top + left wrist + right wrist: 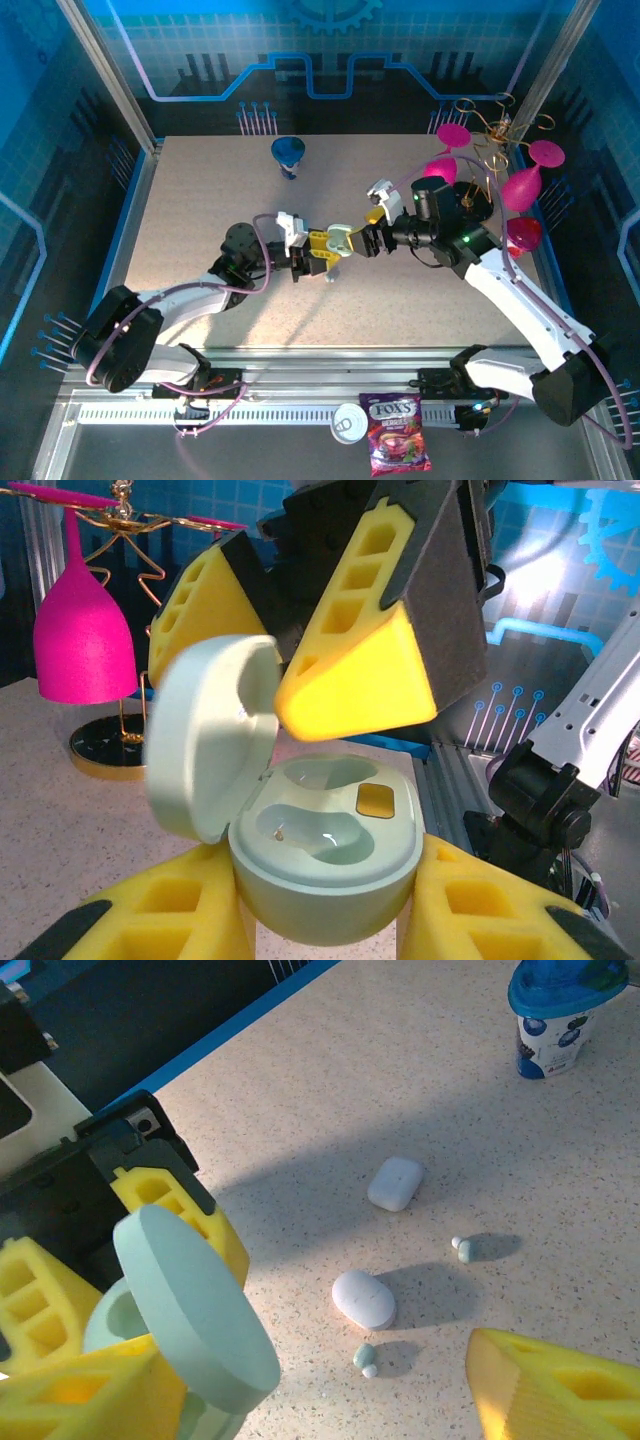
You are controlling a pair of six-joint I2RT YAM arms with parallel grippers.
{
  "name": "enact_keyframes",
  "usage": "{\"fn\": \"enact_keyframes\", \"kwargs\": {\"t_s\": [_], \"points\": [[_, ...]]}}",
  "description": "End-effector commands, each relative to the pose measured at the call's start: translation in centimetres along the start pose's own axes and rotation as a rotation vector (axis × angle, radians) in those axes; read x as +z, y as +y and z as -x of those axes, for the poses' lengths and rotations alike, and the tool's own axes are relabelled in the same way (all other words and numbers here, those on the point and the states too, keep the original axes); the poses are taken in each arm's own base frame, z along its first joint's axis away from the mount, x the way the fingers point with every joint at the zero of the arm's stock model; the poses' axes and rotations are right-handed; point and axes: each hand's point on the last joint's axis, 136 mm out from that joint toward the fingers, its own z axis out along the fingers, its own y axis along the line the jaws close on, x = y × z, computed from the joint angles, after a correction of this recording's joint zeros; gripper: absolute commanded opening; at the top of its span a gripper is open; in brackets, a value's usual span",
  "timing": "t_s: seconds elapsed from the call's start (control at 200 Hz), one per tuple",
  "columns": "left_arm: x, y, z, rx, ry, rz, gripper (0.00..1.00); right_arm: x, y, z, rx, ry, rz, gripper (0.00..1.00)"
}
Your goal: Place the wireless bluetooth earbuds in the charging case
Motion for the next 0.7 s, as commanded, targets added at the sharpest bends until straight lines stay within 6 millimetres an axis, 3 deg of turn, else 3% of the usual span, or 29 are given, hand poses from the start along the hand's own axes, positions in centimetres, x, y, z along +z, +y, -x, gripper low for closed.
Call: {"fn": "enact_keyframes", "kwargs": {"t_s": [0.0,0.17,0.36,0.485,0.57,0.695], "points": [[-0.3,-0.9,0.6,0.036,-0.017,-0.032,0.29,-0.7,0.2,1.5,-0.012,-0.037,0.011,0.73],[-0.3,-0.5,0.5,0.025,-0.017,-0.019,0.29,-1.6,2.9,1.8,-0.067,-0.079,0.145,0.76],[-0.6,0.3,0.4,0.032,-0.033,0.021,0.29,-3.0,2.3,2.7,-0.024,-0.164,0.151,0.76],[-1.3,1.0,0.7,0.029,-0.056,0.056,0.29,-3.6,0.4,3.2,0.066,-0.230,0.116,0.76],[-1.9,1.4,0.9,0.030,-0.070,0.080,0.29,-3.5,-2.3,2.9,0.182,-0.247,0.049,0.76],[-2.6,1.4,1.2,0.047,-0.077,0.114,0.29,-2.0,-6.9,0.8,0.386,-0.181,-0.073,0.74]]}}
